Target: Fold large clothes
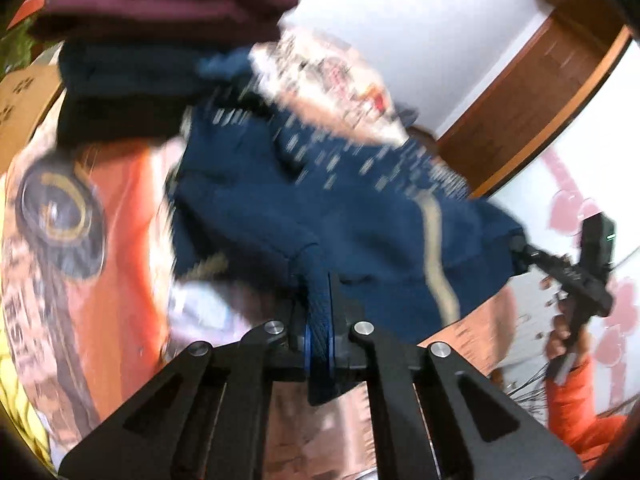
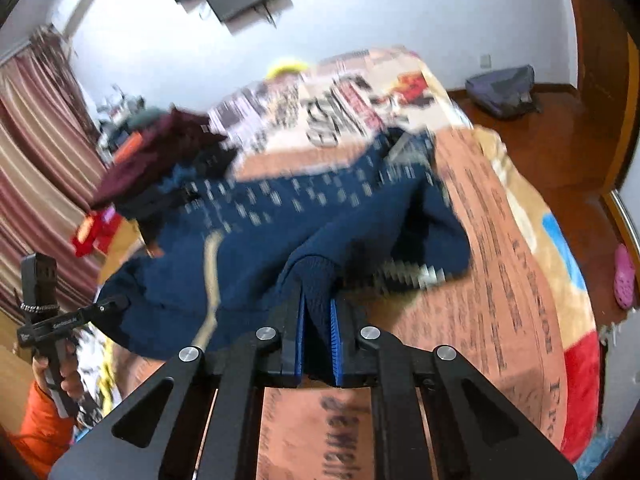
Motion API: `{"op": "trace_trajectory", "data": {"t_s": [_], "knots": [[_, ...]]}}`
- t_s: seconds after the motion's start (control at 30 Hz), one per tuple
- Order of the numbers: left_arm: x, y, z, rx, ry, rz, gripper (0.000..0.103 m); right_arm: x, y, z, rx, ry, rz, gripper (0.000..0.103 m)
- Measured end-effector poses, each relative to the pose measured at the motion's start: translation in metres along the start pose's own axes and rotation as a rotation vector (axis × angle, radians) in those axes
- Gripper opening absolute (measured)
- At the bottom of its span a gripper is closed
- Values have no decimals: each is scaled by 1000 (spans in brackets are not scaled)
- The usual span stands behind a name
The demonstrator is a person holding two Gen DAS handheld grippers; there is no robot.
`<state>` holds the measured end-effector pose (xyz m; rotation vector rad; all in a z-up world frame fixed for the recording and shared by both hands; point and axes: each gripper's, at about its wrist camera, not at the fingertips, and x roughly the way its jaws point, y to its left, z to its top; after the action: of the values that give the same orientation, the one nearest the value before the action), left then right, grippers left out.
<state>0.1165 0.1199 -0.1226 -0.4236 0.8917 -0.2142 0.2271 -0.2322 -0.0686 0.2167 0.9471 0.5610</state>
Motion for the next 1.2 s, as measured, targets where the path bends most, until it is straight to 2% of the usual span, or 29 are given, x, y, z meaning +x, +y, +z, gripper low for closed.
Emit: {"op": "trace_trajectory", "data": {"t_s": [0.13,0.3,0.4,0.57,0.73,0.8,0.9,0.97,1.07,1.17,1.2], "knots": [[-17,-12,35,28,-75,-57,4,-2,6,30,-19,-68,0,8],[-15,-8,87,16,-178,-37,4,4,0,72,-11,-141,-26,8],[-1,8,109,-45,-194,-33,4,16,-9,96,25,-169,-57,6],[53,42,134,-117,-125,35,4,46,-28,122,49,-170,-152,6],[101,59,138,-111,-12,107,4,76,-47,124,59,-88,-174,6],[110,57,137,-79,17,126,9,80,-44,120,22,-66,-196,6],[115,49,137,-29,44,146,28,80,-36,112,-30,-44,-199,6],[110,39,137,-1,41,153,46,82,-32,110,-41,-11,-167,7],[95,24,138,42,11,124,52,81,-23,105,-57,33,-128,8],[77,11,134,83,-18,71,55,76,-12,96,-92,58,-120,24],[72,7,131,96,-30,66,57,76,-9,93,-101,60,-117,34]]}}
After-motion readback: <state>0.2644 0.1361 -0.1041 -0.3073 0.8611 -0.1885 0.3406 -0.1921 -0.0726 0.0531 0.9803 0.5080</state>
